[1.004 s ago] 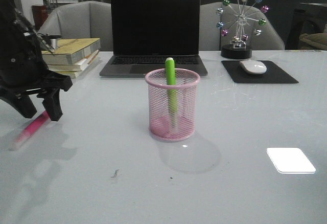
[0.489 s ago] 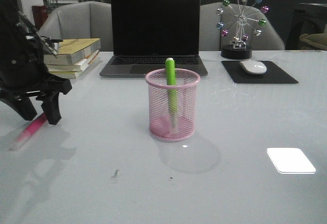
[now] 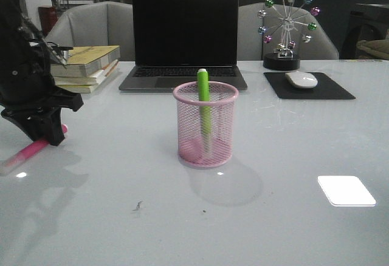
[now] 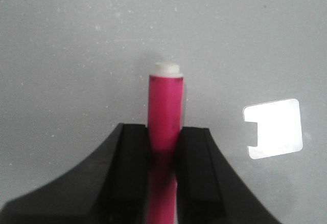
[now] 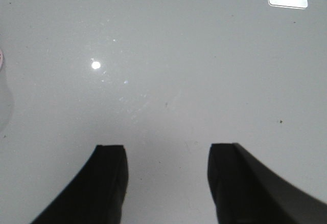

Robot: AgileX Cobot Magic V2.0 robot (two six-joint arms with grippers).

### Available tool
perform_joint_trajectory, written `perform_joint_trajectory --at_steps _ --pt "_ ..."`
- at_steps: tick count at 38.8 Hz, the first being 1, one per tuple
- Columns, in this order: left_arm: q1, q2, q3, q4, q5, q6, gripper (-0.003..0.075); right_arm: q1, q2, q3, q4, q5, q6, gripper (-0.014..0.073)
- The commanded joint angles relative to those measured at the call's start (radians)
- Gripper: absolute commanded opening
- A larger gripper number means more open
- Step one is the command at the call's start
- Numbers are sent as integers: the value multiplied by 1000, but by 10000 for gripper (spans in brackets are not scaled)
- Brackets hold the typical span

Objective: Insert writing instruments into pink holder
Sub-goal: 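Lift the pink marker with the left gripper and insert it into the holder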

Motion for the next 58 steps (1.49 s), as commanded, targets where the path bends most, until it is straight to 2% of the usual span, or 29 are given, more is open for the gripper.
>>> perform_joint_trajectory --at_steps 1,7,16,25,32,36,50,58 --pt "-16 -27 -14 -62 40 -3 99 -6 -10 -29 7 -60 -8 466" --pt "-41 -95 -59 -68 -35 2 99 -6 -10 -29 7 -60 -8 466" --pt "-113 -261 -70 -68 -260 6 99 -6 -10 -29 7 -60 -8 466" --pt "-225 -361 -70 -110 -434 6 99 -6 -10 -29 7 -60 -8 466" --pt "-324 -383 -44 -132 -627 6 99 -6 -10 -29 7 -60 -8 466" --pt "-381 -387 -3 -146 -743 6 99 -6 -10 -29 7 -60 -8 466" --pt "-555 -375 258 -220 -1297 -8 99 -6 -10 -29 7 -60 -8 466" --pt "-600 -294 340 -214 -1401 -39 101 -6 -10 -29 7 -60 -8 466"
